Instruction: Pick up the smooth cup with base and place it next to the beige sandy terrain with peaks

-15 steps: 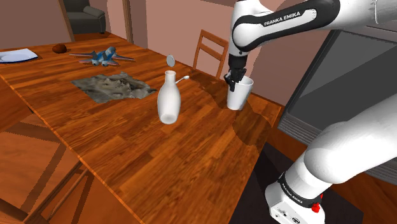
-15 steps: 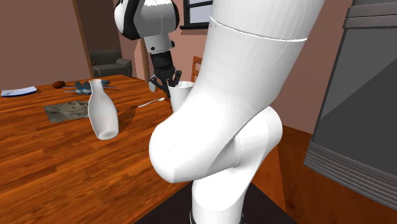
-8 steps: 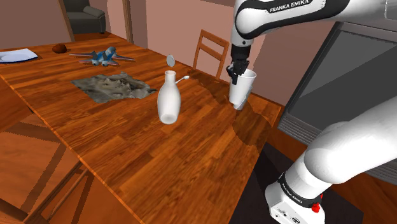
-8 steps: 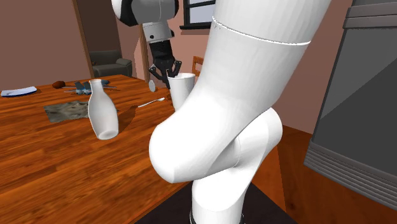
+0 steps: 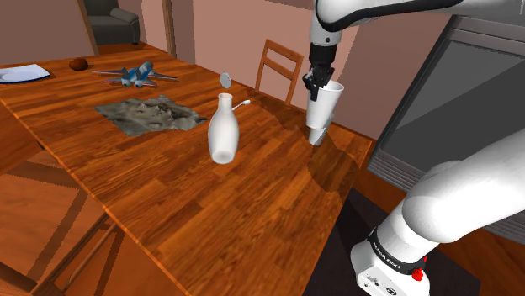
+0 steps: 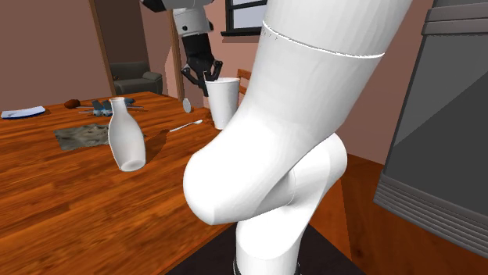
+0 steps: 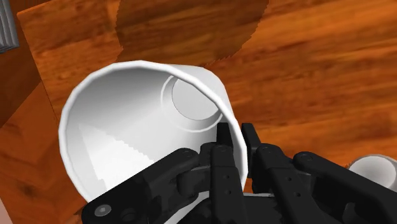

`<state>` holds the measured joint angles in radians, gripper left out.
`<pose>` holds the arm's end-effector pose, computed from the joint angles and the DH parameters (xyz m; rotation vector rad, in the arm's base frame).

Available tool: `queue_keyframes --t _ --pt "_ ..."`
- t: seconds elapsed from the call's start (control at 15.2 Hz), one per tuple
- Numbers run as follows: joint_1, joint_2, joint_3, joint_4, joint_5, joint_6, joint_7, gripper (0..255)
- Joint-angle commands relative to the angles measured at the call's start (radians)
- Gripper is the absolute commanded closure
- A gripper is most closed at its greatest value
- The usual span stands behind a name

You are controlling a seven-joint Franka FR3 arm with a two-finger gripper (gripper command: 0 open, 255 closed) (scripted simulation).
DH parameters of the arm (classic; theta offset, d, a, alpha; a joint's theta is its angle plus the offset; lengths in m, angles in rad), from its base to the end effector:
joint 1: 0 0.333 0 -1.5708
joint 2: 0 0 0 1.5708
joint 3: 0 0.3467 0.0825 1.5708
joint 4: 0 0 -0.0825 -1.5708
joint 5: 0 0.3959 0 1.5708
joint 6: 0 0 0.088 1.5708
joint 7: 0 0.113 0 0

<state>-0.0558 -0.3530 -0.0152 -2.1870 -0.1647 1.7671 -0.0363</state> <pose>0.4396 -0.0474 0.5460 2.9882 0.0060 -0.1121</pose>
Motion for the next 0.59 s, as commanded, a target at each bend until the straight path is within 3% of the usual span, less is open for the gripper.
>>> queue_keyframes --t 0.0,0.53 --pt "0.0 -0.001 0.001 0.028 0.001 -0.029 -0.004 255" --pt "0.001 0.003 0.004 0.139 0.005 -0.135 -0.018 255"
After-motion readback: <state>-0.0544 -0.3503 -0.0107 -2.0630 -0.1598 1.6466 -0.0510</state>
